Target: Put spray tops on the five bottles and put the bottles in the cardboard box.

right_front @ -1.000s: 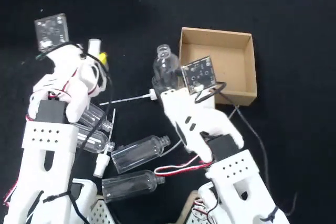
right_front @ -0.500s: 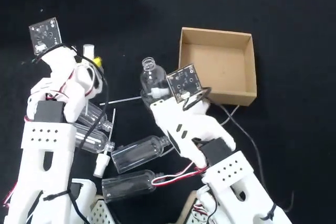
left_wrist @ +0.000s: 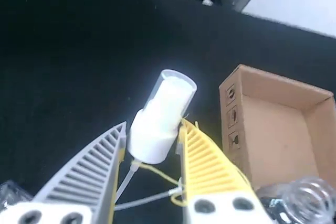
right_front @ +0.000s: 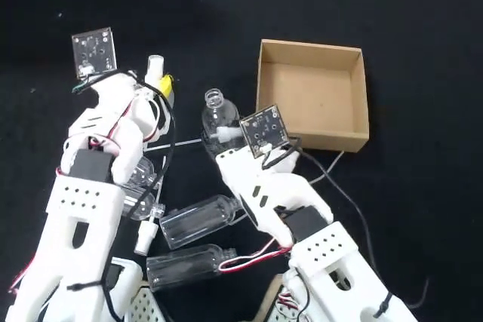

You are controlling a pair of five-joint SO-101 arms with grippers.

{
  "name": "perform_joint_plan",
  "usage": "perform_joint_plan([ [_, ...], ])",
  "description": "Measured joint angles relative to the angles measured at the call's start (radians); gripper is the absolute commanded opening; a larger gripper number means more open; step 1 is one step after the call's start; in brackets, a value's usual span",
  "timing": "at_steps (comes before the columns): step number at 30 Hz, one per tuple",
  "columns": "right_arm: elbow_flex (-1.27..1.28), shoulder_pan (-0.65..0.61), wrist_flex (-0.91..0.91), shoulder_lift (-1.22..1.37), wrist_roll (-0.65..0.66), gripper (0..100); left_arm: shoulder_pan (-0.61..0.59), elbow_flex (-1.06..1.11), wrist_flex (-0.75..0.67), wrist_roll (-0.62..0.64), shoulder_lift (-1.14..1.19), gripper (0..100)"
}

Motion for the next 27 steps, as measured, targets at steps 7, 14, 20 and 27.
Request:
perform_joint_plan([
  [7, 0.000, 0.000, -0.008, 0.000, 0.000, 1.0, 0.006, 0.086, -0.037, 0.000, -0.224, 3],
  [14, 0.000, 0.000, -0.011, 0.000, 0.000, 1.0, 0.006, 0.330, -0.370, 0.000, -0.526, 3],
  [20, 0.005, 0.000, -0.011, -0.009, 0.000, 1.0, 0.012, 0.651, -0.776, 0.000, -0.760, 3],
  [27, 0.115, 0.026, -0.015, -0.207, 0.000, 1.1, 0.196, 0.726, -0.821, 0.000, -0.922, 3],
])
